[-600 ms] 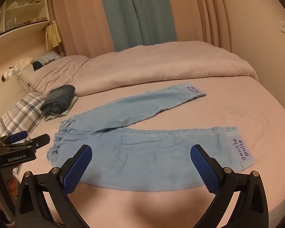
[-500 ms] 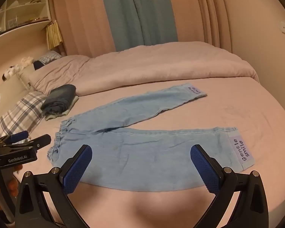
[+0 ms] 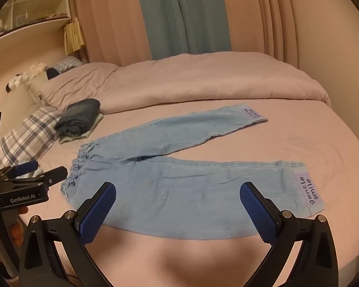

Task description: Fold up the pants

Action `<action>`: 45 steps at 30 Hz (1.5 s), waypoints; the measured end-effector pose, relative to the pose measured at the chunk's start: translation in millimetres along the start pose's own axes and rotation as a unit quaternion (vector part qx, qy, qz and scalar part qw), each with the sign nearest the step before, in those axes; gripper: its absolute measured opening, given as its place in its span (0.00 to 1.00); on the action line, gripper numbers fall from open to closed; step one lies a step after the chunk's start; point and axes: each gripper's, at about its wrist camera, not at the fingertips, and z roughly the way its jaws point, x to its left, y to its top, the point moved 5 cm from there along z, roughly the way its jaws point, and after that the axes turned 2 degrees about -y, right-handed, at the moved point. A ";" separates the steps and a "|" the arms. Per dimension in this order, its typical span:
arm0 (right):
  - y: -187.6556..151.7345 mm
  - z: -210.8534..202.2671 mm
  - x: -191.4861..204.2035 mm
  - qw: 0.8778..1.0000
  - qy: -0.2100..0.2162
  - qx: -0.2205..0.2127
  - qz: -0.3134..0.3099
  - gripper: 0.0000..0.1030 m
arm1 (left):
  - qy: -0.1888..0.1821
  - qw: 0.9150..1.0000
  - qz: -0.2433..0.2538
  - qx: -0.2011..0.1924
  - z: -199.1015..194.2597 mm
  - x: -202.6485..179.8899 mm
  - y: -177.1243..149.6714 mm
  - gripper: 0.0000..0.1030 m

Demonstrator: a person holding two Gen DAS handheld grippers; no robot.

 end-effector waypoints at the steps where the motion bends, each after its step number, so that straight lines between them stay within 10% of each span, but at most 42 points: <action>1: 0.3 1.1 1.3 1.000 0.000 0.001 -0.001 1.00 | -0.001 1.000 -0.001 0.000 0.2 0.0 -0.1 1.00; 45: -14.0 16.0 21.6 0.999 0.010 0.029 -0.033 1.00 | -0.029 0.999 -0.019 0.023 15.7 5.4 -11.3 1.00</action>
